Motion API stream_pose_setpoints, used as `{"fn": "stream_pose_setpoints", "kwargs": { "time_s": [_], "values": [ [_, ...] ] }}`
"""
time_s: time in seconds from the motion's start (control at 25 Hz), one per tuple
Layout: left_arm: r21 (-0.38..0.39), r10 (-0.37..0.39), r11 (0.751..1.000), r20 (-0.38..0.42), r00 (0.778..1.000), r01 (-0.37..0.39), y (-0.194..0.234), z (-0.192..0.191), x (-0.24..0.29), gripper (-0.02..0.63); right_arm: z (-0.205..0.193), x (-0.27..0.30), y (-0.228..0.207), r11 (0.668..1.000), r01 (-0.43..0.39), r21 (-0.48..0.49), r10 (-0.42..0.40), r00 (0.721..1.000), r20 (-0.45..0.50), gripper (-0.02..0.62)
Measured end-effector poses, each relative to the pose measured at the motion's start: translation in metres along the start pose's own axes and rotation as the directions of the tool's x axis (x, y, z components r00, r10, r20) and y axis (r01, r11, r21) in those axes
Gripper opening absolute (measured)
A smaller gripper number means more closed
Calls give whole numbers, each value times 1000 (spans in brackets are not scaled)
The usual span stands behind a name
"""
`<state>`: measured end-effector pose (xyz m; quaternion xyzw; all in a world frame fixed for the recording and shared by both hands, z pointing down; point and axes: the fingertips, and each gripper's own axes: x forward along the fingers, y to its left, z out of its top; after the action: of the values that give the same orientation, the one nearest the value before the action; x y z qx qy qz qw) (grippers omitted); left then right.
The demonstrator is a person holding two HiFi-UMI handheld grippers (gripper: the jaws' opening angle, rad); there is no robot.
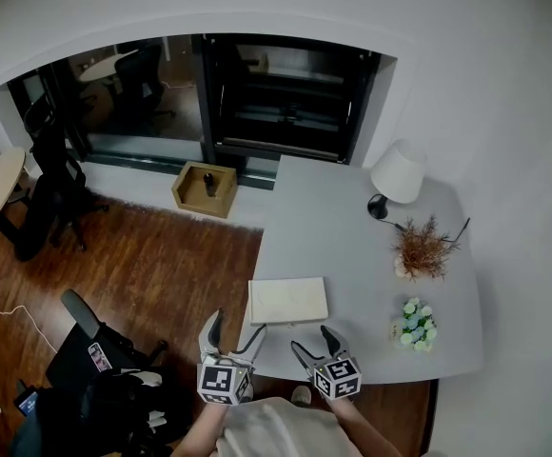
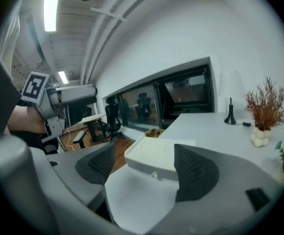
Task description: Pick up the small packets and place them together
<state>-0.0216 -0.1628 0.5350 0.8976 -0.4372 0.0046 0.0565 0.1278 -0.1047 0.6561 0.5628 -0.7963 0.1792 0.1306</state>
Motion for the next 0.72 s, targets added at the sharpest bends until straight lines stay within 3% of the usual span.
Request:
{"fn": "stream_pose_setpoints", "kwargs": {
  "time_s": [0.24, 0.44, 0.48, 0.52, 0.72],
  "values": [
    [-11, 19, 1000, -5, 1000, -19, 5, 0, 0, 405, -78, 66, -1, 993, -66, 95, 86, 971, -224, 365],
    [-13, 24, 1000, -9, 1000, -24, 9, 3, -3, 404, -120, 100, -6, 972, -11, 233, 98, 925, -366, 363],
    [-12, 24, 1000, -9, 1000, -24, 10, 4, -4, 403, -123, 104, -8, 968, 5, 252, 94, 919, -382, 329],
    [-12, 25, 1000, -8, 1000, -25, 11, 5, -4, 403, -126, 107, -10, 964, 20, 265, 90, 914, -397, 275],
    [-17, 46, 999, -13, 999, -47, 17, 1, -12, 403, -129, 120, -25, 955, 84, 284, 51, 897, -438, 275]
  ]
}}
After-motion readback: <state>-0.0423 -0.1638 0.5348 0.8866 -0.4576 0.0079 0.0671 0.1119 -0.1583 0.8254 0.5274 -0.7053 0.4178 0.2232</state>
